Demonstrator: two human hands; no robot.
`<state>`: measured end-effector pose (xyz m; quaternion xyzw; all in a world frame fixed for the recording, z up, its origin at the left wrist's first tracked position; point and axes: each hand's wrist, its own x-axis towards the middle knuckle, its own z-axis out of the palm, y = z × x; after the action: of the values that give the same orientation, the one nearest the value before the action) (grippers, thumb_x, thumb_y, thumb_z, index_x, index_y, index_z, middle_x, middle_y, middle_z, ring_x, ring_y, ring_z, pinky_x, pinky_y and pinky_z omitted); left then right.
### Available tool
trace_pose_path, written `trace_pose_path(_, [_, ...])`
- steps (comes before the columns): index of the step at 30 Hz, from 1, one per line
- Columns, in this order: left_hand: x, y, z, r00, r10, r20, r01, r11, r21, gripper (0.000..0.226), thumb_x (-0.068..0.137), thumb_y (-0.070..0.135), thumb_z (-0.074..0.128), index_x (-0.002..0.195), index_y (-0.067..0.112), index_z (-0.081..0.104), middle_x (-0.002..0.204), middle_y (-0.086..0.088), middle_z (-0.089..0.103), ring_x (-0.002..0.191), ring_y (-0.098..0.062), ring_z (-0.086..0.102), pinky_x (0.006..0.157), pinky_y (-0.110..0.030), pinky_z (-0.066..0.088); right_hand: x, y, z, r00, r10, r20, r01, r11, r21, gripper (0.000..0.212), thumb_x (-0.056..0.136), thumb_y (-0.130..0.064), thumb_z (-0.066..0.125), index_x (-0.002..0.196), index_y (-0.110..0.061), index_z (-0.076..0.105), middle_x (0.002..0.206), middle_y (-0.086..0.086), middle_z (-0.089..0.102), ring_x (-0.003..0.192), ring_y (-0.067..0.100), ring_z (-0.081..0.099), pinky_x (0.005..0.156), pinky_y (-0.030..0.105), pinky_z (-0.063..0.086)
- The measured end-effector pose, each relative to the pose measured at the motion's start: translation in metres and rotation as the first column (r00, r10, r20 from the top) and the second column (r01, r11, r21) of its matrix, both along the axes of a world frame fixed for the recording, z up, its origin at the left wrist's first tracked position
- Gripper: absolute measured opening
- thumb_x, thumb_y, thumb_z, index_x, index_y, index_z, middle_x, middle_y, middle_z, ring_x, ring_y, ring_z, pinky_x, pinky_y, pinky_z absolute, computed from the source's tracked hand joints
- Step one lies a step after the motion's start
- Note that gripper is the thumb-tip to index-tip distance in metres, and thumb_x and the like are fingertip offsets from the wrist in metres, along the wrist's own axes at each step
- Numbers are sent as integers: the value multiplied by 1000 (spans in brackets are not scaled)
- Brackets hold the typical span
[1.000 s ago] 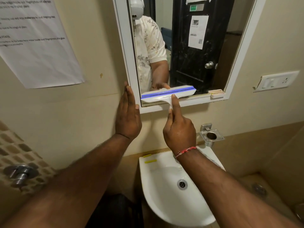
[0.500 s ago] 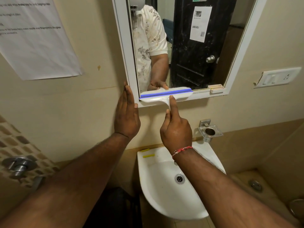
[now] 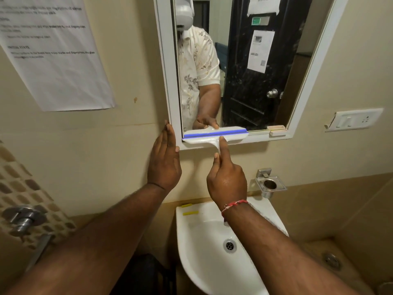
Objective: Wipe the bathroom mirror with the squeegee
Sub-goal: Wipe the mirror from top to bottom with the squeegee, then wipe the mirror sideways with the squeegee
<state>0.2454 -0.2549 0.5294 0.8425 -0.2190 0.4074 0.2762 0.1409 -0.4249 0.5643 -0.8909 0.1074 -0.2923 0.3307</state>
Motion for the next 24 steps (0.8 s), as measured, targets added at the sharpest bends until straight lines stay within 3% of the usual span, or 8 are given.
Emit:
trace_pose_path(6, [-8,15,9,997,-44,56,41,998,38,68,112,22,50,174,5,29,181,-15,34,166,-35,37,127,-61,44,-15,-9,17,994,95,-52,-94,995,23,62,106,-67,14,167,-56,14,80,-1,72,69,19,70,66,46,63])
trace_pose_path(10, [-1,30,23,990,-68,124,66,998,26,71,110,34,52,176,18,31,183,-1,32,170,-27,30,125,-61,43,-23,-24,40,998,53,-43,-58,989,-134,62,95,-74,1,156,-74,-11,89,2,78,78,22,73,72,43,58])
trace_pose_path(14, [10,21,74,976,-85,200,98,994,-53,71,109,35,51,173,11,36,182,-3,35,170,-25,32,125,-56,40,-20,-38,85,999,-30,-29,20,956,-292,64,95,-73,1,152,-68,-27,94,-8,77,83,13,74,70,25,53])
trace_pose_path(16, [14,12,117,962,-113,247,138,987,-84,69,109,34,49,172,9,35,182,-4,35,169,-26,34,125,-55,39,-18,-49,121,998,31,49,-13,942,-336,59,103,-69,13,152,-70,-20,99,-13,73,94,7,73,73,18,48])
trace_pose_path(18, [17,5,161,944,-137,300,178,977,-115,67,110,32,47,172,10,35,182,-3,34,169,-26,34,128,-53,37,-21,-62,157,978,155,140,-87,912,-401,62,110,-53,38,158,-69,2,108,-14,74,102,8,72,75,16,45])
trace_pose_path(21, [21,-1,223,913,-127,388,195,971,-139,63,113,28,45,172,7,36,183,-3,33,170,-24,31,132,-52,33,-22,-78,211,925,325,199,-131,761,-636,74,99,-29,67,164,-48,37,111,-10,75,96,14,70,77,27,54])
trace_pose_path(24, [25,-5,282,884,-122,452,200,971,-129,61,115,24,45,173,11,35,183,-2,33,171,-23,29,133,-57,35,-15,-86,262,877,424,224,-76,584,-808,76,95,-27,74,164,-40,45,120,-8,76,98,13,71,80,27,58])
